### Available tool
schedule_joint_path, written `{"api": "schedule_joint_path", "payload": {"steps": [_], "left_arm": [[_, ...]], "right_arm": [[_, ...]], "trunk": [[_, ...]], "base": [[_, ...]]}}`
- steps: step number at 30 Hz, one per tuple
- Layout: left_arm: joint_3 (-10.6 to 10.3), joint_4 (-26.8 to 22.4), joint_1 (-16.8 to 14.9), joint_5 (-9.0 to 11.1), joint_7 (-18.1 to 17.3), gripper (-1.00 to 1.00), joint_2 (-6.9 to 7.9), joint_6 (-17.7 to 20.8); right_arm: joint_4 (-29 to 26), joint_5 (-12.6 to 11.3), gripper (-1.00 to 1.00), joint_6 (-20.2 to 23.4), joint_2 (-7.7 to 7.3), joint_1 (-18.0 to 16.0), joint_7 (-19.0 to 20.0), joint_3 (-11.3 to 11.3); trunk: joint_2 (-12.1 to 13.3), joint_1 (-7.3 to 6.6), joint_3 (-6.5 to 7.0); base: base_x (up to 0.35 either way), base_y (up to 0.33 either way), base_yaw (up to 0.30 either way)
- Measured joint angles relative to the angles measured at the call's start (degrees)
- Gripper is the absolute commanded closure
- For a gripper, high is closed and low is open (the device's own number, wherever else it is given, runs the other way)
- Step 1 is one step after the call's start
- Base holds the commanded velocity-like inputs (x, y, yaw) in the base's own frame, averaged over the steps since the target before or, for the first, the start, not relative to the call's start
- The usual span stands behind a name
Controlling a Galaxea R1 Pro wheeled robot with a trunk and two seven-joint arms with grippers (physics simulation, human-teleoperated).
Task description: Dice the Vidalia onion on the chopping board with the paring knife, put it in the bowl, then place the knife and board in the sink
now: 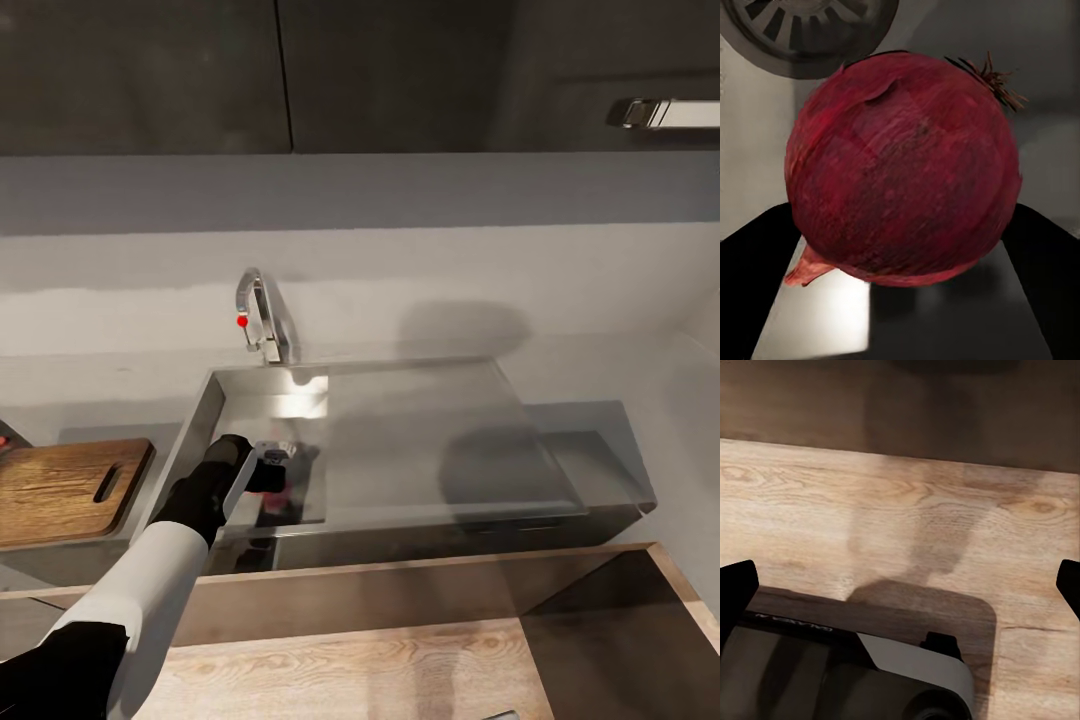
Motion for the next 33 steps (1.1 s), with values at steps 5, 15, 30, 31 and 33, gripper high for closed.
{"api": "schedule_joint_path", "payload": {"steps": [5, 15, 30, 31, 33], "left_arm": [[0.0, 0.0, 0.0, -0.1, 0.0, 1.0, 0.0, 0.0], [0.0, 0.0, 0.0, 0.0, 0.1, 1.0, 0.0, 0.0], [0.1, -2.1, 0.0, 0.0, 0.1, 1.0, 0.0, 0.0], [0.1, -3.6, 0.0, 0.0, 0.1, 1.0, 0.0, 0.1], [0.1, -5.6, 0.0, 0.0, 0.1, 1.0, 0.0, 0.3]], "right_arm": [[0.0, 0.0, -1.0, 0.0, 0.0, 0.0, 0.0, 0.0], [0.0, 0.0, -1.0, 0.0, 0.0, 0.0, 0.0, 0.0], [0.0, 0.0, -1.0, 0.0, 0.0, 0.0, 0.0, 0.0], [0.0, 0.0, -1.0, 0.0, 0.0, 0.0, 0.0, 0.0], [0.0, 0.0, -1.0, 0.0, 0.0, 0.0, 0.0, 0.0]], "trunk": [[0.0, 0.0, 0.39], [0.0, 0.0, 1.3], [0.0, 0.0, 2.67], [0.0, -0.01, 2.76], [0.0, 0.0, 2.94]], "base": [[0.0, 0.0, -0.056], [0.0, 0.0, -0.017], [0.0, 0.0, 0.0], [0.0, 0.0, 0.0], [0.0, 0.0, 0.0]]}}
